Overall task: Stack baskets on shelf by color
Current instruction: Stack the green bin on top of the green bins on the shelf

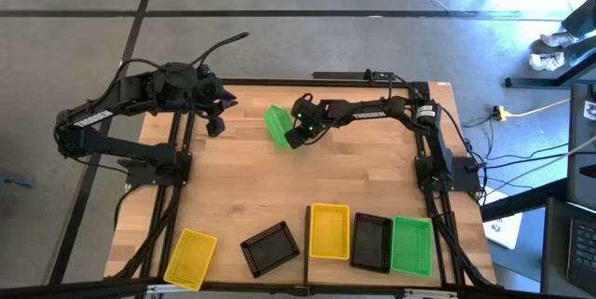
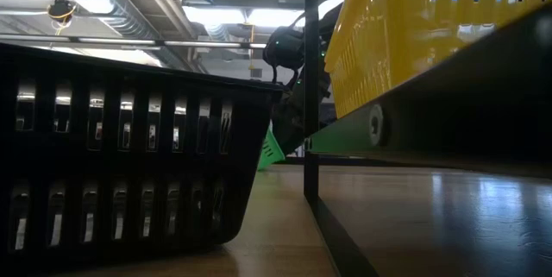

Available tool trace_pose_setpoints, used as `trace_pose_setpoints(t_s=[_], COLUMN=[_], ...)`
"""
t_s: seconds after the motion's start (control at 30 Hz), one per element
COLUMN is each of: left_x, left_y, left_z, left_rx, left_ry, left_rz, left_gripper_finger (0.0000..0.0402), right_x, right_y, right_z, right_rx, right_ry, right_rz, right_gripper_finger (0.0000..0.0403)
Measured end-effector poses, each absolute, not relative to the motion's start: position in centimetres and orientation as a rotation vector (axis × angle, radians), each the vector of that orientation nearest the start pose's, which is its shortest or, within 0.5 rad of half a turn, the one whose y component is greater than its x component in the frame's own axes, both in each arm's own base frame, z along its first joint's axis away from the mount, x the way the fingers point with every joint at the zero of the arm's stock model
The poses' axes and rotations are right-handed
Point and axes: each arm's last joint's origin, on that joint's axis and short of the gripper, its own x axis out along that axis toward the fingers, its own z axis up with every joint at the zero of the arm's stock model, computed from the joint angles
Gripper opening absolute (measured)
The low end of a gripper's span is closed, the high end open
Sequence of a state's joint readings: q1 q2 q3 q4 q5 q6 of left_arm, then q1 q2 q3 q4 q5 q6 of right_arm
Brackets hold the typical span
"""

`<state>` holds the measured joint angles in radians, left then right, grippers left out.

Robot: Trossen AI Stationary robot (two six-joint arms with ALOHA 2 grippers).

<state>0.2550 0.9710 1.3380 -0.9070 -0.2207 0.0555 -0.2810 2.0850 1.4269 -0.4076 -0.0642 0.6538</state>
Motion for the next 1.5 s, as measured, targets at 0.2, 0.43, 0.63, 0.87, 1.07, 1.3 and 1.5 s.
trace_pose_setpoints(t_s=[0.2,0.43,0.63,0.87,1.07,1.3,1.5], left_x=[15.4,15.4,15.4,15.4,15.4,15.4,15.4], left_y=[4.7,4.7,4.7,4.7,4.7,4.7,4.7], left_z=[41.6,41.6,41.6,41.6,41.6,41.6,41.6], left_rx=[0.044,0.044,0.044,0.044,0.044,0.044,0.044], left_ry=[0.558,0.558,0.558,0.558,0.558,0.558,0.558], left_rz=[0.449,0.449,0.449,0.449,0.449,0.448,0.448], left_gripper_finger=[0.0055,0.0055,0.0055,0.0055,0.0055,0.0055,0.0055], right_x=[41.4,41.8,42.1,42.3,42.3,42.5,42.6], right_y=[-11.6,-11.6,-11.7,-11.7,-11.7,-11.5,-11.4], right_z=[14.9,15.4,16.1,16.3,16.3,16.0,16.1], right_rx=[0.794,0.835,0.86,0.895,0.899,0.89,0.879], right_ry=[0.933,0.907,0.878,0.864,0.859,0.851,0.84], right_rz=[-0.486,-0.446,-0.446,-0.461,-0.477,-0.481,-0.491], right_gripper_finger=[0.0067,0.0067,0.0067,0.0067,0.0067,0.0067,0.0067])
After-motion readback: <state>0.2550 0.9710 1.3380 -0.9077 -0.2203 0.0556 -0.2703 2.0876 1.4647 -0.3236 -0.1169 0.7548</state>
